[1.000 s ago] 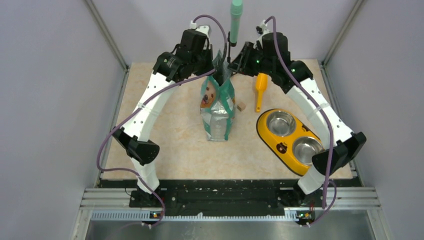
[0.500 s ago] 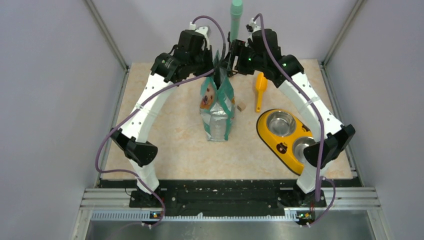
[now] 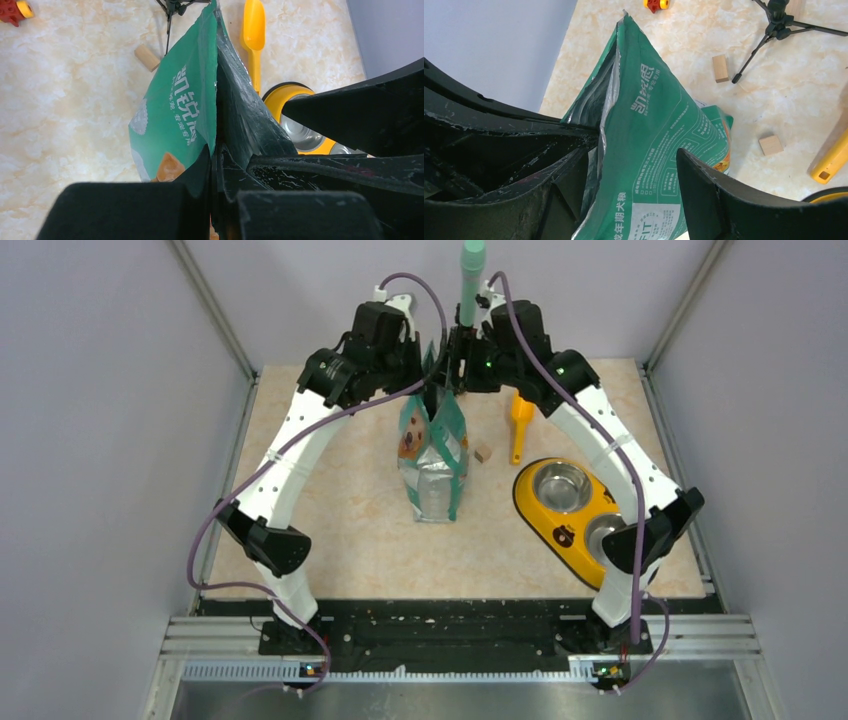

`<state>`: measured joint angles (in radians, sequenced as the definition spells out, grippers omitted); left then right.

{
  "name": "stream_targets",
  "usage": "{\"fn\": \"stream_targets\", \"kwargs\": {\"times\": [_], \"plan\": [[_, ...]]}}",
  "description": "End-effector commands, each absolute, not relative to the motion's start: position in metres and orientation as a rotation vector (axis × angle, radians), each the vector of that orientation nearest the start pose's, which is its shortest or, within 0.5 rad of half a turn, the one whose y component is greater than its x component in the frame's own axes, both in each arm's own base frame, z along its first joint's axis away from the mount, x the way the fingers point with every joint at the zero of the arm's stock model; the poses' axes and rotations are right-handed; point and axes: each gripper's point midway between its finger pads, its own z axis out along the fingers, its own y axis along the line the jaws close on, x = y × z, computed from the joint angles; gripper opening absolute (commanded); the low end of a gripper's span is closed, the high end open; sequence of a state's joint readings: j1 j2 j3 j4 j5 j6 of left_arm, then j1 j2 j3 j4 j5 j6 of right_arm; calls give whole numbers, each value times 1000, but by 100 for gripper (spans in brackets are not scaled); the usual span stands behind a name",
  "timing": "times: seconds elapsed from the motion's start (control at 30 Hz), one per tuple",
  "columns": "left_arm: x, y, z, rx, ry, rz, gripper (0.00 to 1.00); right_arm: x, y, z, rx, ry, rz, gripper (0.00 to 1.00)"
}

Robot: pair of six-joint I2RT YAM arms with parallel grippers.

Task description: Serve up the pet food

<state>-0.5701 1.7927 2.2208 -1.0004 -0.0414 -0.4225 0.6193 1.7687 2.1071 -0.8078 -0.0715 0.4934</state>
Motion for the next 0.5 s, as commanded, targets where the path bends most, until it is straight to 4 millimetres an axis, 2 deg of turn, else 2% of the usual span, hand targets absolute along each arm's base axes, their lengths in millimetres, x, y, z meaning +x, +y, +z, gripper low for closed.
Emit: {"fn": "stream_targets", "kwargs": {"times": [0.0, 0.17, 0.27, 0.33, 0.37, 0.4, 0.43, 0.47], "plan": [[379, -258, 398, 128, 2075, -600, 0, 367, 310, 392, -211, 2026, 797, 67], [378, -259, 404, 156, 2050, -610, 0, 373, 315, 370, -215, 2084, 770, 64], [378, -259, 404, 164, 2049, -609, 0, 377, 322, 366, -219, 2098, 785, 59], [378, -259, 404, 168, 2047, -609, 0, 378, 323, 367, -222, 2094, 788, 44], [377, -258, 404, 169, 2047, -607, 0, 378, 323, 368, -222, 2090, 786, 27], [377, -257, 405, 172, 2043, -602, 0, 377, 321, 370, -219, 2085, 783, 4], [378, -252, 406, 165, 2040, -584, 0, 377, 320, 373, -211, 2077, 781, 0], [379, -247, 408, 162, 2032, -575, 0, 377, 318, 375, -204, 2069, 782, 0]]}}
